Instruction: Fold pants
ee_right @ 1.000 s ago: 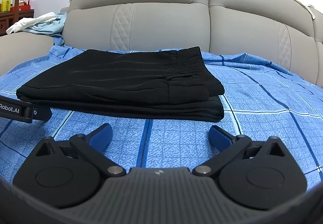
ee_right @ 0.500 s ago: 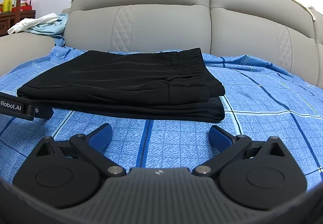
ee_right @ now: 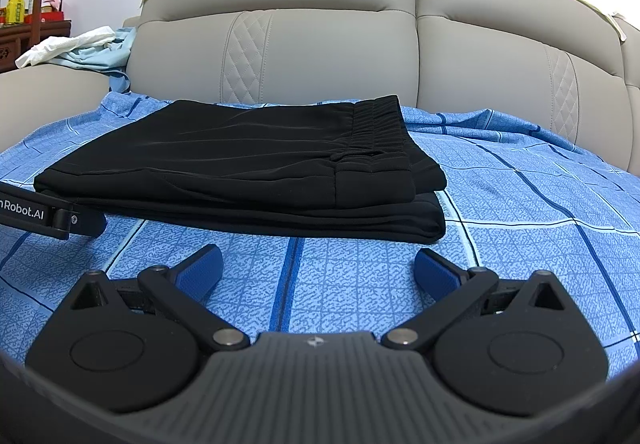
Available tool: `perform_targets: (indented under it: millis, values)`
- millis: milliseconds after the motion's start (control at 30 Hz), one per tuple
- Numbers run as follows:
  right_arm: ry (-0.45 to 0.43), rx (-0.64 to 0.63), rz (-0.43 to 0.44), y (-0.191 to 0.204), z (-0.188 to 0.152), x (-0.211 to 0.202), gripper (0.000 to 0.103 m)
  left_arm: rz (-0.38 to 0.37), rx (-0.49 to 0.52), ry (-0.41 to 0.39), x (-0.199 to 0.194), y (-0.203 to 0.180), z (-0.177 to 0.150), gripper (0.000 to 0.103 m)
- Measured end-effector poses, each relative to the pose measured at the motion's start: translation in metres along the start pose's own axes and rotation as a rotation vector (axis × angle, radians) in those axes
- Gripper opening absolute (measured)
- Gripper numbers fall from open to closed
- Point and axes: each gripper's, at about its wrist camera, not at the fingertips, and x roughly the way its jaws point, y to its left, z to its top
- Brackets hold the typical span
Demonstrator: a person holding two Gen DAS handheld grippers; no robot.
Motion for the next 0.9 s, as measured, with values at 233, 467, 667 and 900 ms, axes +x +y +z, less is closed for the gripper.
perform_targets:
  millis: [233, 467, 667, 900]
  values:
    - [0.0, 0.0, -0.001, 0.0, 0.0, 0.0, 0.103, 0.001, 0.003, 0.002, 0.0, 0.0003, 0.0009, 0.103]
    - [0.0, 0.0, 0.0, -0.0001, 0.0, 0.0001, 0.103, 0.002, 0.005, 0.009, 0.001, 0.0008, 0.0016, 0.103]
    - [0.0, 0.0, -0.001, 0.0001, 0.0, 0.0002, 0.103, 0.002, 0.005, 0.008, 0.0011, 0.0007, 0.0013, 0.103]
    - [0.0, 0.001, -0.001, 0.0001, 0.0, 0.0003, 0.103, 0.002, 0.005, 0.009, 0.0011, 0.001, 0.0013, 0.103]
